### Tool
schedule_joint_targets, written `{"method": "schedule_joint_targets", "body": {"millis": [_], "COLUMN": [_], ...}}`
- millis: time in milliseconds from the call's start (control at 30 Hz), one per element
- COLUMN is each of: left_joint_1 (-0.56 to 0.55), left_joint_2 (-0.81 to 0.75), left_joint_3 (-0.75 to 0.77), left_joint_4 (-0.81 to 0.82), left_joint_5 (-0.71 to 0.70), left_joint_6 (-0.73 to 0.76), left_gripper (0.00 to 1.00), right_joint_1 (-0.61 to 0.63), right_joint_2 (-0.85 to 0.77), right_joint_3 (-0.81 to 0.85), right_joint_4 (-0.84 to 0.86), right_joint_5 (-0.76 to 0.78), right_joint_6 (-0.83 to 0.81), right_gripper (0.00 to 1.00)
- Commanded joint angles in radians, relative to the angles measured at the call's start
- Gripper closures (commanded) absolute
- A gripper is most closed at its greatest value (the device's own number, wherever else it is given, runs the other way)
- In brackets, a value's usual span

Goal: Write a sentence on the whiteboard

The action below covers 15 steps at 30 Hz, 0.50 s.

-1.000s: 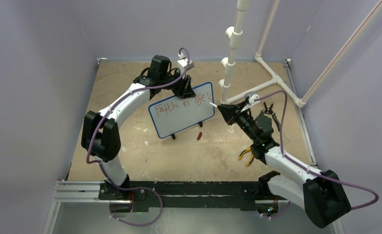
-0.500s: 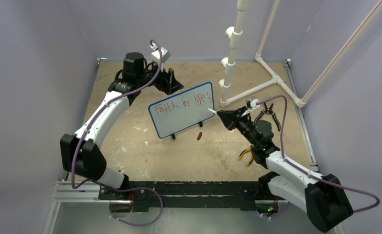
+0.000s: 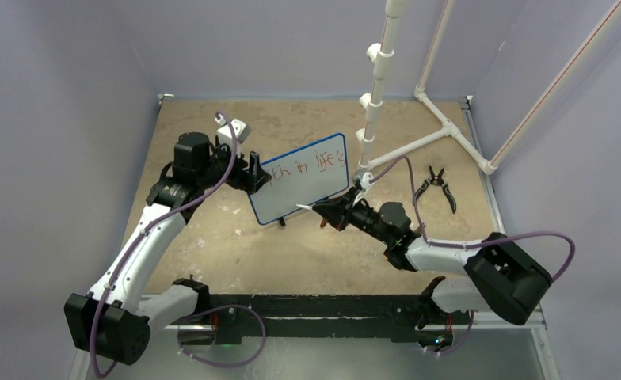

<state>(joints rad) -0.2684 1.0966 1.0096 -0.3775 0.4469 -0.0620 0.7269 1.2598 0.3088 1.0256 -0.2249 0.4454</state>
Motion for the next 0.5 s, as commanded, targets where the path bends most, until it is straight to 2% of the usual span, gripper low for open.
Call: {"method": "schedule_joint_targets", "body": {"millis": [0, 133, 467], "left_joint_1": [0.009, 0.01, 0.01], "left_joint_2": [-0.074, -0.098, -0.14], "left_joint_3": [-0.06, -0.108, -0.184], "left_joint_4": [-0.007, -0.003, 0.058], "left_joint_5": [-0.08, -0.137, -0.161], "left_joint_6": [-0.019, -0.01, -0.004], "left_gripper": [0.24, 0.35, 0.56], "right_joint_1": [0.097, 0.16, 0.239], "right_joint_2": [0.073, 0.148, 0.292], "right_joint_3": [0.102, 0.169, 0.293], "right_joint_4": [0.083, 0.068, 0.043], "right_joint_5": [0.059, 0.104, 0.202], "right_joint_6": [-0.071, -0.11, -0.155], "right_gripper": [1.0, 1.0, 1.0]}}
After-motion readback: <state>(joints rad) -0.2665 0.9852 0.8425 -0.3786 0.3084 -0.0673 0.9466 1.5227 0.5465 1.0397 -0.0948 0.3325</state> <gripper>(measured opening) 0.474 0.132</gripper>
